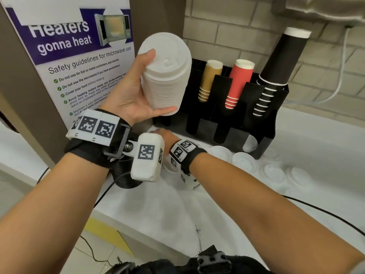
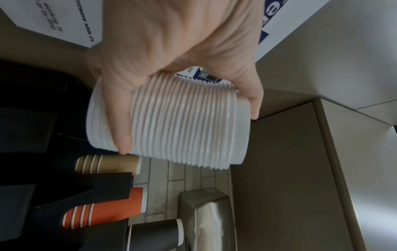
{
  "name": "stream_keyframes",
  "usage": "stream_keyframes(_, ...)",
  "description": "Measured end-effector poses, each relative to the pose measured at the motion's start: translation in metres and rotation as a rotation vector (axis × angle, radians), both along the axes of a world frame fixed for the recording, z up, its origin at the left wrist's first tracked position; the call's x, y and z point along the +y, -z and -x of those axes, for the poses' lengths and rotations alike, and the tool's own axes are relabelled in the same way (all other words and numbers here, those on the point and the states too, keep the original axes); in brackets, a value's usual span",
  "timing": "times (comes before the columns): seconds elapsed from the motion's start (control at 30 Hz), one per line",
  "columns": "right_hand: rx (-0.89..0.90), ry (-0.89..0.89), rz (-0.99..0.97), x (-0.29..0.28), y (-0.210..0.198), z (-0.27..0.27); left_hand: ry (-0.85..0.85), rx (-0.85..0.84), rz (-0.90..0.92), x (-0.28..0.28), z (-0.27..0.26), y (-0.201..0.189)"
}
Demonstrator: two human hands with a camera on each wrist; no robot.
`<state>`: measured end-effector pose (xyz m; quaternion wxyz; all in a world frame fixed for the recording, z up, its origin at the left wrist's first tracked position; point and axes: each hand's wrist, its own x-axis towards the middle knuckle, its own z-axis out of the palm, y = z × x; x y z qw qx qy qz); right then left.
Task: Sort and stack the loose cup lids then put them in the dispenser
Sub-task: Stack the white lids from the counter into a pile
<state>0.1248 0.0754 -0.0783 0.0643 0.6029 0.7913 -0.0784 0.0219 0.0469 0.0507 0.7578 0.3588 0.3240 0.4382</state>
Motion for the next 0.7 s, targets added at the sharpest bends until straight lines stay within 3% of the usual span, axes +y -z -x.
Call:
stream_keyframes(0.13, -0.020, 0.122, -0.248, -0.016, -0.032, -0.035, 0.008, -0.005, -0.006, 0.001, 0.001, 0.000)
stream_keyframes(0.33, -0.341, 0.371, 0.145, -0.050, -0.051, -0.106, 0.022, 0.011, 0.025, -0.004, -0.005, 0.006)
stream_keyframes(0.43, -0.425, 0.456, 0.163, -0.060, -0.049, -0.118, 0.033, 0.009, 0.040, -0.004, -0.004, 0.013)
stream_keyframes(0.57, -0.227, 0.168, 0.000, -0.053, -0.032, -0.091, 0.044, 0.013, 0.045, -0.004, -0.004, 0.018)
stream_keyframes(0.63, -0.170, 0.084, 0.131, -0.046, -0.017, -0.064, 0.055, 0.010, 0.053, -0.004, -0.004, 0.021)
stream_keyframes(0.7, -0.251, 0.068, 0.273, -0.039, -0.001, -0.042, 0.061, -0.005, 0.070, -0.004, -0.003, 0.024)
